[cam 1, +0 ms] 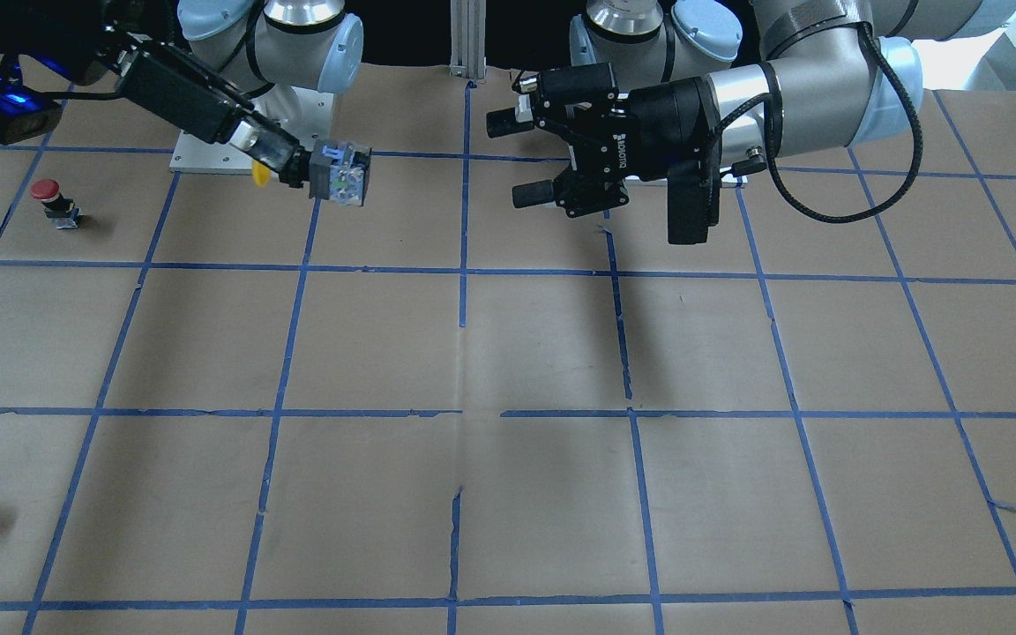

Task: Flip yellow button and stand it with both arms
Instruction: 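Carry the block with the right gripper toward the green button while the left arm withdraws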

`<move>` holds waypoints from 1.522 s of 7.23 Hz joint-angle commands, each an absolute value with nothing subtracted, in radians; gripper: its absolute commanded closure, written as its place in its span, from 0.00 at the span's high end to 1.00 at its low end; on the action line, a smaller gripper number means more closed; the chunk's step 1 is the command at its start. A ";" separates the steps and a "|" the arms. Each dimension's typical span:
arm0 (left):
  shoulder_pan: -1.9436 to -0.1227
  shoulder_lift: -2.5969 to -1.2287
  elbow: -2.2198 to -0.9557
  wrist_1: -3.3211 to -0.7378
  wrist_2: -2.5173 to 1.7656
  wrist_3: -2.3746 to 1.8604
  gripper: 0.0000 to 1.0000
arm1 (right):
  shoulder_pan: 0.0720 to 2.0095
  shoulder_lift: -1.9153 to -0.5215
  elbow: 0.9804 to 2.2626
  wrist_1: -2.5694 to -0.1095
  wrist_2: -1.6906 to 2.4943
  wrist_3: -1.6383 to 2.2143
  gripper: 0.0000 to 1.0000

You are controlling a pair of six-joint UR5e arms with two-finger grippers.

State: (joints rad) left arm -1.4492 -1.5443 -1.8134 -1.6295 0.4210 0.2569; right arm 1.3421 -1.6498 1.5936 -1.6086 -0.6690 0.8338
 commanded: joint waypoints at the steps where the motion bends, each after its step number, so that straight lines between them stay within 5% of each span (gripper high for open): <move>1: -1.399 -1.546 -1.795 -1.564 0.762 0.182 1.00 | 1.325 -1.597 1.597 -1.600 -0.916 0.642 0.02; 6: -1.439 -1.655 -1.580 -1.529 1.485 0.104 1.00 | 1.319 -1.559 1.698 -1.647 -1.505 0.629 0.02; 11: -1.516 -1.577 -1.548 -1.578 1.583 0.075 1.00 | 1.252 -1.536 1.911 -1.984 -1.815 0.692 0.02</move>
State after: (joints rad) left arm -1.5082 -1.5779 -1.5541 -1.5739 1.5745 0.0783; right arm 1.2576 -1.5398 1.8429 -1.8788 -1.7302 0.6600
